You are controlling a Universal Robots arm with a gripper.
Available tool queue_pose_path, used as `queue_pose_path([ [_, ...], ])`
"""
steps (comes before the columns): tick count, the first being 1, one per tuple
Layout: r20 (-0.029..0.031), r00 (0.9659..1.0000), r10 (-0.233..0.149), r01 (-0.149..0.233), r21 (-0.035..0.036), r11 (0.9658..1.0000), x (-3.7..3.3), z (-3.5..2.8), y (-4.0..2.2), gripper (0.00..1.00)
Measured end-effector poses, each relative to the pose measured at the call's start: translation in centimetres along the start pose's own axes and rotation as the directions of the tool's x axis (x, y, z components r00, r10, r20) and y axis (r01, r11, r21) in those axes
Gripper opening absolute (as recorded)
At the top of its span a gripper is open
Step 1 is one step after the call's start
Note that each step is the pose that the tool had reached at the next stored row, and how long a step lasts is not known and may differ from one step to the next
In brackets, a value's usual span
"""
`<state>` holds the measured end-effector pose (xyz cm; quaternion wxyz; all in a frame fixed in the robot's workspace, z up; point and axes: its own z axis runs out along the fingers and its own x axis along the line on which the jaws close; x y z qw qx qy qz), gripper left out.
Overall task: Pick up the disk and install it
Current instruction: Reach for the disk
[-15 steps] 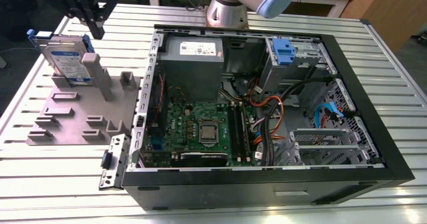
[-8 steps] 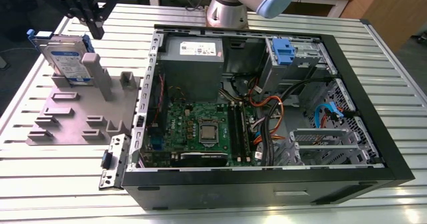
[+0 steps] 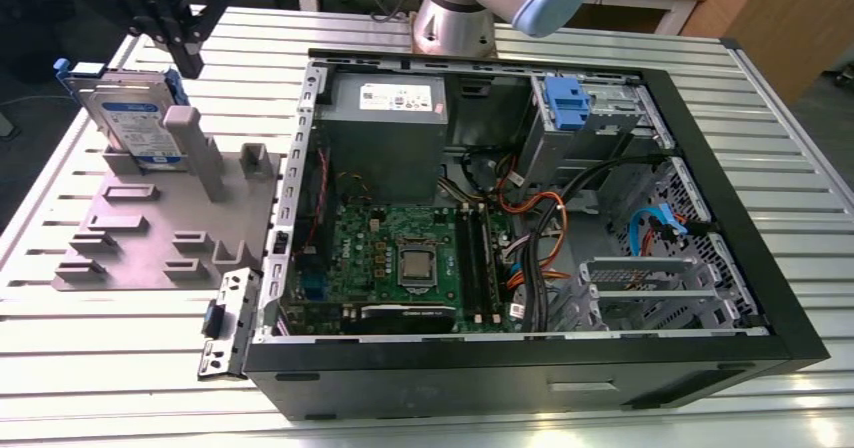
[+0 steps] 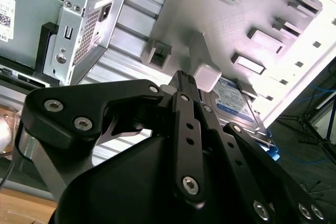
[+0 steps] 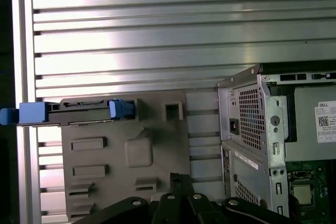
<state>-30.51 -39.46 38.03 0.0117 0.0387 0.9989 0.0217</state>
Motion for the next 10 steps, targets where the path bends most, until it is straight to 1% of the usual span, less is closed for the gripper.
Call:
queue_pose_path([
  [6,0.0000,1.0000,0.000,0.000,0.0000,1.0000,0.71,0.01,-0.02,0.11],
  [10,-0.0001,1.0000,0.000,0.000,0.0000,1.0000,1.08,0.06,0.31,0.11],
])
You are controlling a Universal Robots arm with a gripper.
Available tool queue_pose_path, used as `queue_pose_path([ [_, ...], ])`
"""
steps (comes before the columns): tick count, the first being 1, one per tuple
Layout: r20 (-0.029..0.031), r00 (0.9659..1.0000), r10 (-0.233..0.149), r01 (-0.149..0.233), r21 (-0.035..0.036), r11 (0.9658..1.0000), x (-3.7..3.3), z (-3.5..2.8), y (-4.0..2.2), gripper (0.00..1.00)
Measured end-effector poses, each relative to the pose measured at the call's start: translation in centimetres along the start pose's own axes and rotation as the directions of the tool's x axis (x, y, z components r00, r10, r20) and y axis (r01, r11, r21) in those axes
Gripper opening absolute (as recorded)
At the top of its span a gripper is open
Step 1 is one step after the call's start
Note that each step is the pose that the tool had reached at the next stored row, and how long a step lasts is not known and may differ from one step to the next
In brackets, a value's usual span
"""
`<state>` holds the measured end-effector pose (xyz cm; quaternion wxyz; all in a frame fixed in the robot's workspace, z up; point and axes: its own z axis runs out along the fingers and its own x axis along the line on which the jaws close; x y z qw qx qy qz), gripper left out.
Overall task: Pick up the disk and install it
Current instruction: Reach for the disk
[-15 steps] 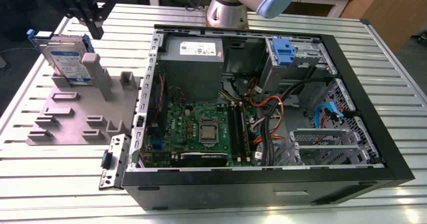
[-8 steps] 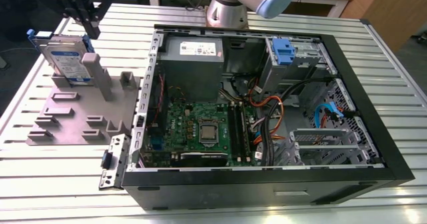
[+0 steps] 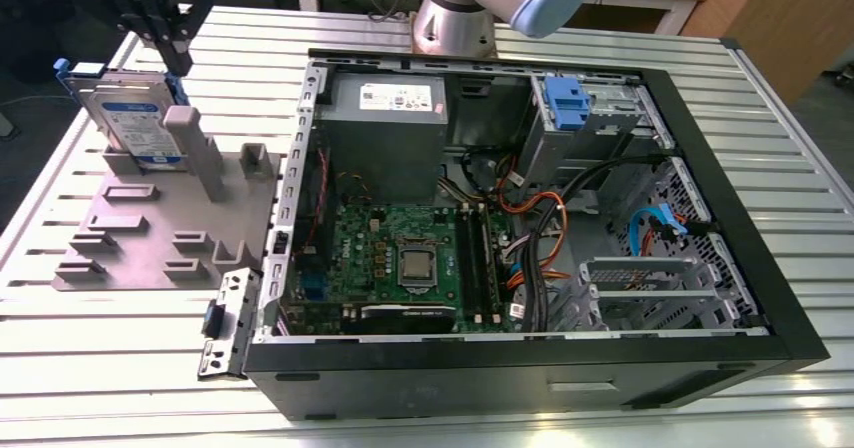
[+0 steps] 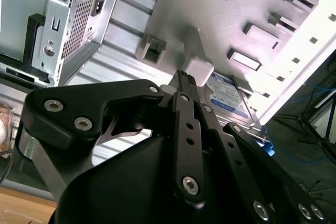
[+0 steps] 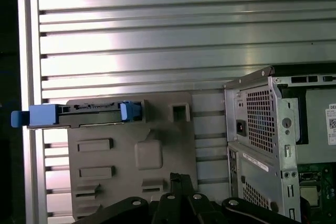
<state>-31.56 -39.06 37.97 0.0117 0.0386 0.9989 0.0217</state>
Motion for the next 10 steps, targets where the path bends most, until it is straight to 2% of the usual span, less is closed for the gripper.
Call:
queue_pose_path([
  [6,0.0000,1.0000,0.000,0.000,0.0000,1.0000,0.35,0.20,1.24,0.11],
  [10,0.0002,1.0000,0.000,0.000,-0.0001,1.0000,0.49,0.28,1.61,0.11],
])
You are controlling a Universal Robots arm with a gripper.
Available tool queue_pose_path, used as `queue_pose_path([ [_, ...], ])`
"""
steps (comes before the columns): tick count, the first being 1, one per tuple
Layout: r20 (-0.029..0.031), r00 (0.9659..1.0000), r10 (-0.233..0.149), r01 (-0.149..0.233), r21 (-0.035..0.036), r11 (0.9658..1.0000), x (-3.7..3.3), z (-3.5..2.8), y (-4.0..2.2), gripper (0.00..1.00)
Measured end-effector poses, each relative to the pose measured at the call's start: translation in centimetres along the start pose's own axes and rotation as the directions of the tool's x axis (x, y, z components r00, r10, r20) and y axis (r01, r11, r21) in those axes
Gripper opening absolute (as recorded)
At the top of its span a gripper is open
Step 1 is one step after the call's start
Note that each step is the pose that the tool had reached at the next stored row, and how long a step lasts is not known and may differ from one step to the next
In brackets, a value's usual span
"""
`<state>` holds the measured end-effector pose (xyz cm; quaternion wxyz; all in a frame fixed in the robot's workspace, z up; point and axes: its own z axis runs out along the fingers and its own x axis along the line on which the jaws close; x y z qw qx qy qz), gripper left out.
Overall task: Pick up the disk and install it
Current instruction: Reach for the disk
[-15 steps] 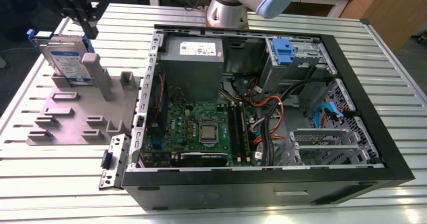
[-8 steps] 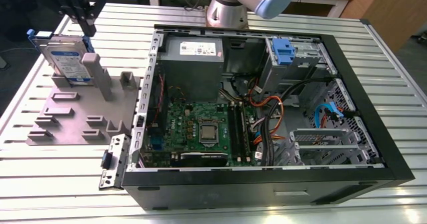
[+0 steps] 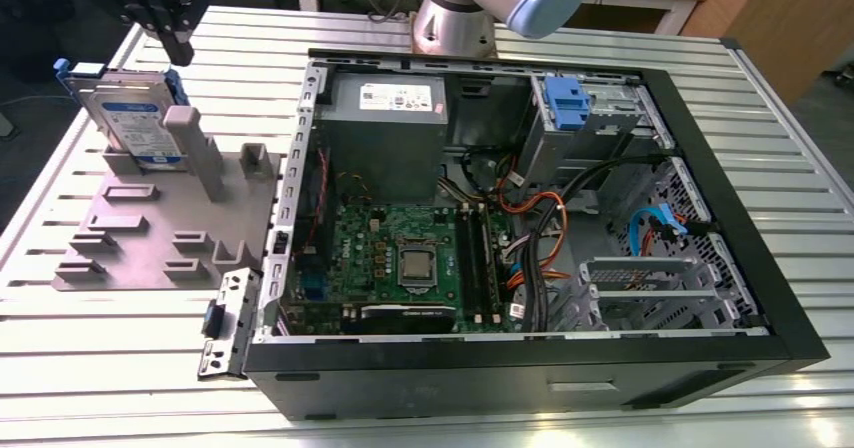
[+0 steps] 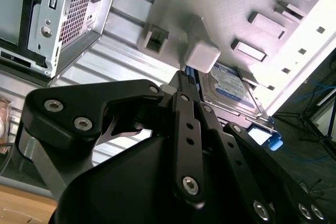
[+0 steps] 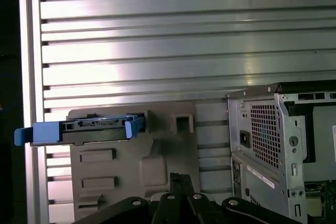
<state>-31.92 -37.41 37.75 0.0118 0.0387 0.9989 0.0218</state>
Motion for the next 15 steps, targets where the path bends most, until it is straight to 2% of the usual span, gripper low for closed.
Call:
queue_pose_path([
  [15,-0.0001,1.0000,0.000,0.000,0.0001,1.0000,0.31,0.03,0.33,0.11],
])
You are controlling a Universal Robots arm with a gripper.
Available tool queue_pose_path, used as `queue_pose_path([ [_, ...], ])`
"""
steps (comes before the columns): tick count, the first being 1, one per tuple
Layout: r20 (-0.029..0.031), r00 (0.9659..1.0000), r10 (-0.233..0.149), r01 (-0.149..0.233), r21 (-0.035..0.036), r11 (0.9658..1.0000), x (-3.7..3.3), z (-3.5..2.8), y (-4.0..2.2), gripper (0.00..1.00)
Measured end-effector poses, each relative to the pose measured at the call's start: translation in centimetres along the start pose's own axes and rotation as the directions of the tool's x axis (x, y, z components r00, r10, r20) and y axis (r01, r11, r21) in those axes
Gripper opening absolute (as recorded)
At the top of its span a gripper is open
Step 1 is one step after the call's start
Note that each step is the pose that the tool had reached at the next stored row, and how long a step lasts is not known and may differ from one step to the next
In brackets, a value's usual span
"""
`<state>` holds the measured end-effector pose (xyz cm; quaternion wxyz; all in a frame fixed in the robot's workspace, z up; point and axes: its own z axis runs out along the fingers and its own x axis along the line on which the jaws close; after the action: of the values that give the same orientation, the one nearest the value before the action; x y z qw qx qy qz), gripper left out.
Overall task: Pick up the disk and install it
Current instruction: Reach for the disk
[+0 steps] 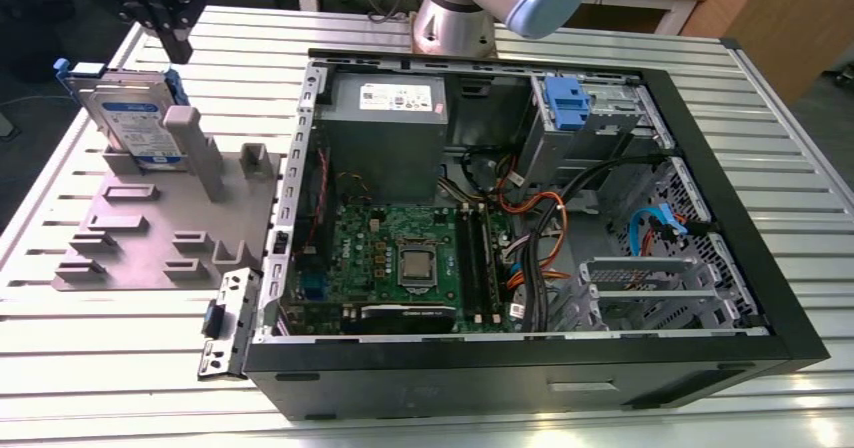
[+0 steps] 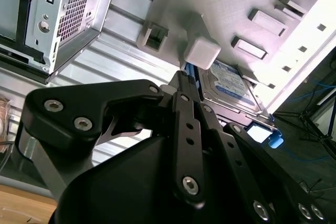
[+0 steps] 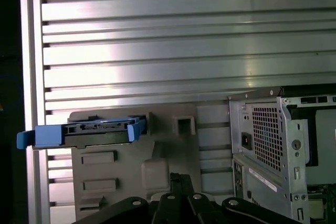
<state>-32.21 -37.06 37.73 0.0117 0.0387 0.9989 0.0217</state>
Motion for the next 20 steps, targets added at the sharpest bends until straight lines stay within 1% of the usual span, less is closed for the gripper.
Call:
queue_pose_path([
  [13,0.0001,1.0000,0.000,0.000,-0.0001,1.0000,2.22,0.00,-0.11,0.11],
  [15,0.0001,1.0000,0.000,0.000,0.0000,1.0000,2.41,0.00,-0.12,0.11],
  [20,0.0000,1.0000,0.000,0.000,0.0000,1.0000,2.46,0.00,-0.12,0.11],
])
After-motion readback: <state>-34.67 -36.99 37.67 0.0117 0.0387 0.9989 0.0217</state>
